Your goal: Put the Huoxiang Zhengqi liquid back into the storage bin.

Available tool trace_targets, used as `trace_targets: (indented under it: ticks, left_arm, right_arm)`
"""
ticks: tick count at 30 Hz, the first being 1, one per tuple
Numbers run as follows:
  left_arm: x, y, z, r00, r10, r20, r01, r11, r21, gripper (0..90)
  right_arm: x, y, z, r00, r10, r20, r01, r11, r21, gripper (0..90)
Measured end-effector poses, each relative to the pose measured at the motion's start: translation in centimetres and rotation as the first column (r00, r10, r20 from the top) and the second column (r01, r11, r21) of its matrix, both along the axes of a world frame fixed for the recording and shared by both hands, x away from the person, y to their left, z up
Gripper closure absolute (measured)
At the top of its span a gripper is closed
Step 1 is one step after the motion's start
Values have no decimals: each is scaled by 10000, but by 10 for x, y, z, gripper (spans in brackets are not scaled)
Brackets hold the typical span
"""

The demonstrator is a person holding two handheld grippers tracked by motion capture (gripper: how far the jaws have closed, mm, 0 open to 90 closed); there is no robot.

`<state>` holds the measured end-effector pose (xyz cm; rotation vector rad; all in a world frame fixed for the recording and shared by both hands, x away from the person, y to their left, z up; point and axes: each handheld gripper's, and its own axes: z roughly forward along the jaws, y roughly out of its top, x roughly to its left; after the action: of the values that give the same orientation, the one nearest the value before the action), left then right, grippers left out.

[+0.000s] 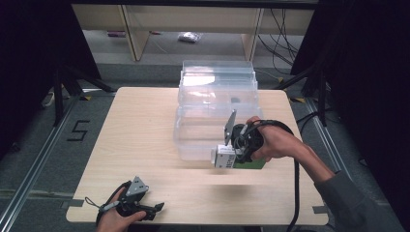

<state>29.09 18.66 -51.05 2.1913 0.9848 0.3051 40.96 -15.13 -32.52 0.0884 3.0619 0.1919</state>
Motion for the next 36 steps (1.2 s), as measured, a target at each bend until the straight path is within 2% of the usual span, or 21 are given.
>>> trace_targets:
  ticks: [2, 5, 7, 8, 11, 12, 13, 14, 15, 16, 18, 20, 21, 22, 26, 27, 28, 30, 31, 32, 36]
  left_arm:
    - [0, 0, 0, 10000, -27, 1, 27, 10000, -12, 158]
    - [0, 0, 0, 10000, 46, -14, -46, 10000, -48, 158]
    - [0, 0, 0, 10000, 9, -5, -10, 9999, -105, 158]
    - [0, 1, 1, 9998, -206, -8, 206, 9998, 85, 158]
    - [0, -1, 0, 10000, -51, -28, 51, 9999, -91, 158]
    - [0, 0, -1, 10000, -89, 13, 89, 10000, 24, 158]
    - [0, 0, 0, 9999, -119, 19, 119, 9999, 43, 158]
    - [0, -1, -1, 10000, -79, 11, 79, 9999, -102, 158]
    - [0, 1, 1, 9997, -250, 0, 250, 9996, 163, 158]
    - [0, 0, 0, 10000, -66, 4, 66, 10000, -26, 158]
    - [0, 0, 0, 10000, -67, -11, 67, 10000, -14, 158]
    - [0, 0, 1, 9999, -152, -44, 151, 9999, -24, 158]
    - [0, 0, 1, 9999, -152, -44, 151, 9999, -24, 158]
    - [0, 0, 0, 10000, -79, 11, 79, 10000, -12, 158]
    - [0, 0, 0, 10000, -82, 8, 82, 10000, 13, 158]
    - [0, 0, 0, 10000, -73, 7, 73, 10000, -17, 158]
    - [0, 0, 0, 10000, -93, -5, 93, 10000, -8, 158]
    - [0, 0, 0, 10000, -93, -6, 93, 10000, -27, 158]
    - [0, 0, 0, 10000, -77, -13, 77, 10000, -19, 158]
    - [0, 0, 0, 10000, -77, -13, 77, 10000, -19, 158]
    - [0, 0, 0, 10000, -64, -20, 64, 10000, -25, 158]
  right_arm:
    - [3, 0, 5, 9999, 116, -49, -116, 9999, -6, 646]
    - [9, 0, 11, 9994, 305, 135, -305, 9995, 10, 646]
    - [10, 0, 15, 9998, -89, 182, 90, 10000, -32, 646]
    - [13, 0, 16, 9998, 56, 186, -56, 10000, 10, 646]
    - [17, 1, 21, 9997, 83, 240, -83, 10000, -29, 646]
    - [19, 2, 22, 9996, 207, 204, -206, 9998, -46, 646]
    - [20, 2, 23, 9998, 81, 206, -79, 9999, -81, 646]
    - [22, 3, 24, 9997, 172, 192, -170, 9998, -88, 646]
    - [25, 4, 25, 9991, 330, 259, -329, 9994, -72, 646]
    - [27, 4, 27, 9994, 192, 285, -190, 9998, -61, 646]
    - [31, 5, 29, 9995, 164, 286, -162, 9999, -44, 646]
    - [38, 5, 29, 9985, 401, 374, -400, 9992, -42, 646]
    - [38, 6, 30, 9993, 131, 353, -128, 9999, -81, 646]
    - [43, 6, 29, 9990, 289, 347, -287, 9996, -59, 646]
    - [53, 5, 29, 9993, -2, 376, 3, 10000, -26, 646]
    - [58, 4, 28, 9985, 348, 428, -350, 9994, 45, 646]
    - [60, 4, 27, 9993, 79, 372, -79, 10000, 6, 646]
    - [65, 3, 25, 9993, 110, 366, -111, 9999, 32, 646]
    - [67, 2, 24, 9995, -118, 304, 119, 9999, -42, 646]
    - [70, 2, 22, 9995, 44, 315, -42, 10000, -57, 646]
    - [80, 0, 15, 9996, -85, 259, 88, 9999, -101, 646]
